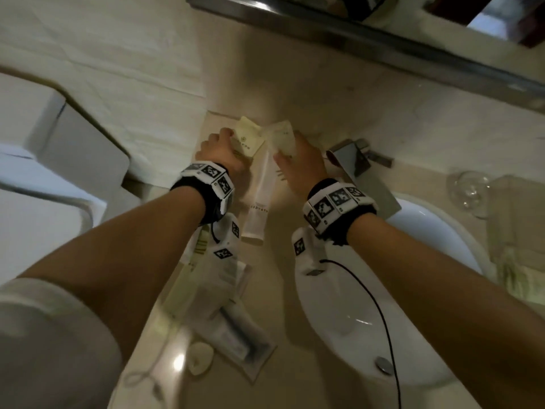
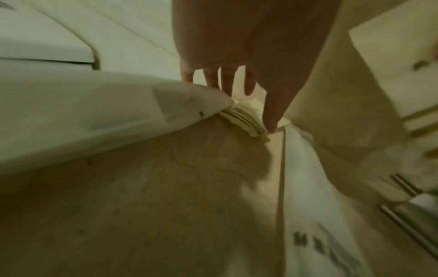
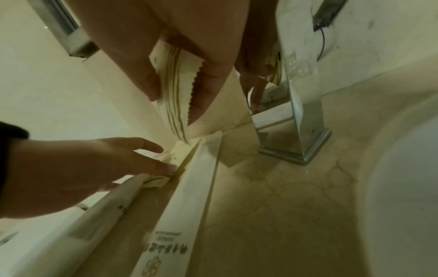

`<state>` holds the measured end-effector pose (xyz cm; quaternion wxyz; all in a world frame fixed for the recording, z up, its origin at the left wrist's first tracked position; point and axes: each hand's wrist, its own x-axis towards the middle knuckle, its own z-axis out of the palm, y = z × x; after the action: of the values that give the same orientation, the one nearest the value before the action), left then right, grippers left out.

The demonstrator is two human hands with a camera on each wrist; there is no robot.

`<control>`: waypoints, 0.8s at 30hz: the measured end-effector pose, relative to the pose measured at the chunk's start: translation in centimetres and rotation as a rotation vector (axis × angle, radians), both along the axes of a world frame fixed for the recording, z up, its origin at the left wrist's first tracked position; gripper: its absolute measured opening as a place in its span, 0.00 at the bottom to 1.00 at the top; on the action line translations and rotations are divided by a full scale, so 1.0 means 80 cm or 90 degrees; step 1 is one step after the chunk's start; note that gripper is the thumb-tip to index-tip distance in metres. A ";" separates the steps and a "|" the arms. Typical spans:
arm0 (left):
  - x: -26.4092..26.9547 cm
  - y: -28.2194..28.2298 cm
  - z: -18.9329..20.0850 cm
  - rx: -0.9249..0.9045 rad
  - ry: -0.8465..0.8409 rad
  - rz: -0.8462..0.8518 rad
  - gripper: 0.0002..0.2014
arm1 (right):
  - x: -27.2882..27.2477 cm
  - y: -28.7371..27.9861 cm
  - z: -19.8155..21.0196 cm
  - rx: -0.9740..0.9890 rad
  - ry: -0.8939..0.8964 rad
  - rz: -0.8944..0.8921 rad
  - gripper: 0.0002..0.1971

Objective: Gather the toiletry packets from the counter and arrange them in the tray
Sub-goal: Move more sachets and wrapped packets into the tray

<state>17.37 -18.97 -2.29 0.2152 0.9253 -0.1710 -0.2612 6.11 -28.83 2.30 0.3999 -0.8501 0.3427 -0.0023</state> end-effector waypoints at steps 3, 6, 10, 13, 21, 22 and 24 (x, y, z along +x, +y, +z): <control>-0.003 -0.015 -0.003 0.075 -0.063 -0.040 0.36 | -0.003 -0.005 0.011 -0.001 -0.008 -0.007 0.18; -0.003 -0.024 -0.001 0.126 -0.039 -0.051 0.41 | -0.006 -0.007 0.018 -0.006 -0.031 -0.004 0.16; 0.001 -0.024 0.011 0.066 -0.035 -0.021 0.42 | -0.007 -0.001 0.023 0.040 -0.071 -0.021 0.16; -0.001 -0.019 0.027 -0.061 -0.145 -0.009 0.35 | -0.014 0.005 0.032 0.082 -0.104 -0.030 0.16; -0.024 -0.010 0.077 -0.365 -0.096 0.010 0.26 | -0.040 -0.005 0.064 0.105 -0.252 -0.079 0.09; -0.029 -0.008 0.080 -0.373 -0.104 0.004 0.22 | -0.045 -0.007 0.070 0.109 -0.260 -0.091 0.11; -0.042 -0.008 0.090 -0.403 -0.113 0.010 0.17 | -0.055 -0.015 0.077 0.123 -0.283 -0.120 0.12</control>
<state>14.04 -19.64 4.91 0.4782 0.8331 -0.2545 -0.1116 1.71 -30.04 8.49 0.5427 -0.7511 0.3225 -0.1935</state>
